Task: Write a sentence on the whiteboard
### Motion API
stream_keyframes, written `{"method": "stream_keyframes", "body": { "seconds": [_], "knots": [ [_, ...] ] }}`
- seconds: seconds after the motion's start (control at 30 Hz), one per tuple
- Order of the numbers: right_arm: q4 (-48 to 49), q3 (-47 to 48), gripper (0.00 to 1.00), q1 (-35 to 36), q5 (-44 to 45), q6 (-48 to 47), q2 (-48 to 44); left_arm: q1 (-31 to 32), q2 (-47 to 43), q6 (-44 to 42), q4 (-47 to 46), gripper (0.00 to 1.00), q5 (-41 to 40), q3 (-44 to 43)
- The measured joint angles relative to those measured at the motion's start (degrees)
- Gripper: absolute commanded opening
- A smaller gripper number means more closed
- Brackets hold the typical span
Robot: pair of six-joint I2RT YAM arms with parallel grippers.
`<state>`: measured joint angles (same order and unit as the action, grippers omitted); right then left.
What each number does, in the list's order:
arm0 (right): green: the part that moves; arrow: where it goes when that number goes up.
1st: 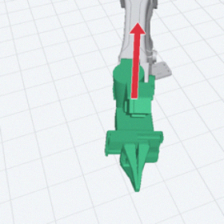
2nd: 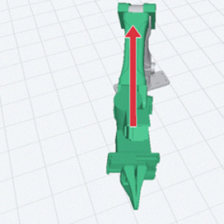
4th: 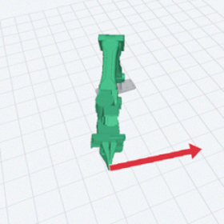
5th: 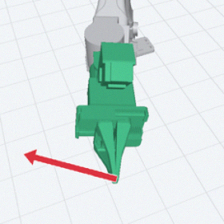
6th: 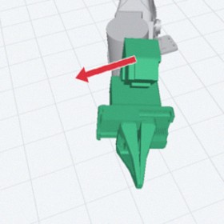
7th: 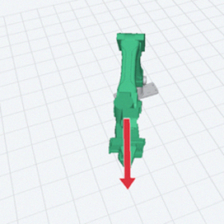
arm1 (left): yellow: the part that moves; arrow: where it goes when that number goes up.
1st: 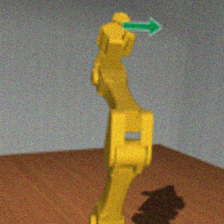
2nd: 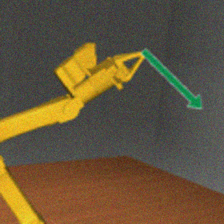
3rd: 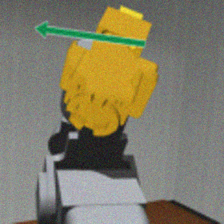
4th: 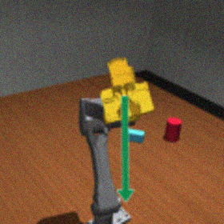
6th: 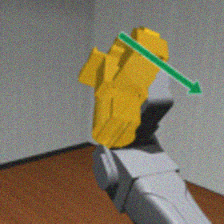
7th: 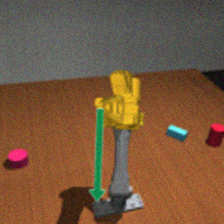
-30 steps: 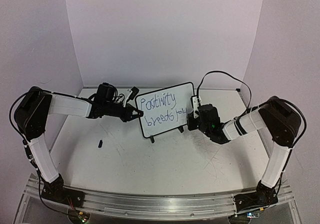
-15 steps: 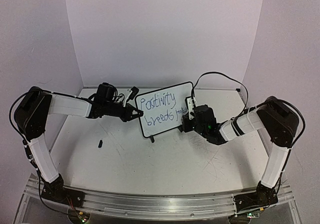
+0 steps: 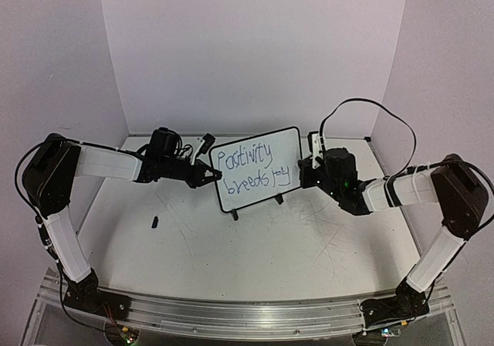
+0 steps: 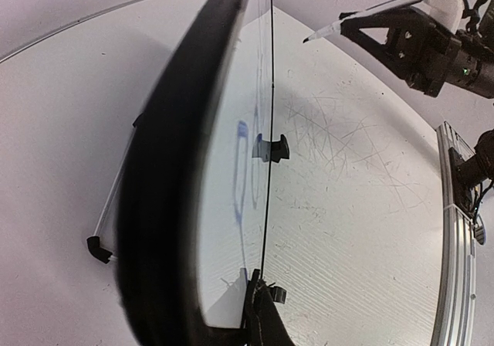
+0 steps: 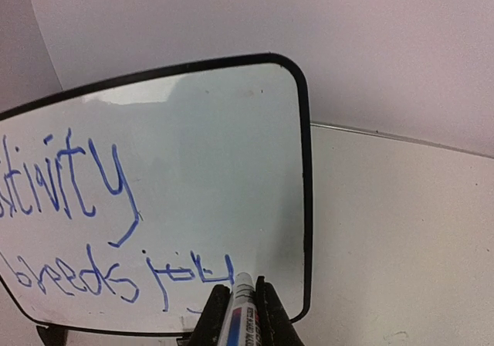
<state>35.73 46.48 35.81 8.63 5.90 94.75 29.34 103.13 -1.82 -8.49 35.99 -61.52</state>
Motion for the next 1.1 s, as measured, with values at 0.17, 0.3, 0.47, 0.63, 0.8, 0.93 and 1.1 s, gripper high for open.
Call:
{"method": "stream_keyframes", "body": {
  "seconds": [0.17,0.3,0.47,0.63,0.8,0.93,1.1],
  "knots": [
    [-0.6,0.0,0.0,-0.5,-2.1,-0.1,2.8,0.0,0.0,0.0,0.0,0.0,0.0,0.0],
    [-0.2,0.0,0.0,-0.5,-2.1,0.0,4.0,0.0,0.0,-0.1,0.0,0.0,0.0,0.0],
    [0.7,0.4,0.0,-0.5,-1.6,0.2,5.5,0.0,0.0,-0.2,0.0,0.0,0.1,0.0],
    [1.0,1.6,0.0,-0.5,-0.7,0.2,6.8,0.0,0.0,-0.3,0.0,0.0,0.2,0.0],
    [1.4,2.7,0.0,-0.5,-0.1,0.2,8.0,0.0,0.0,-0.3,0.0,0.0,0.3,0.0],
    [1.8,3.7,0.0,-0.5,0.4,0.2,9.5,0.0,0.0,-0.3,0.0,0.0,0.2,0.0],
    [2.0,4.0,0.0,-0.5,1.3,0.2,9.7,0.0,0.0,-0.1,0.1,0.0,0.2,0.0]
  ]
}}
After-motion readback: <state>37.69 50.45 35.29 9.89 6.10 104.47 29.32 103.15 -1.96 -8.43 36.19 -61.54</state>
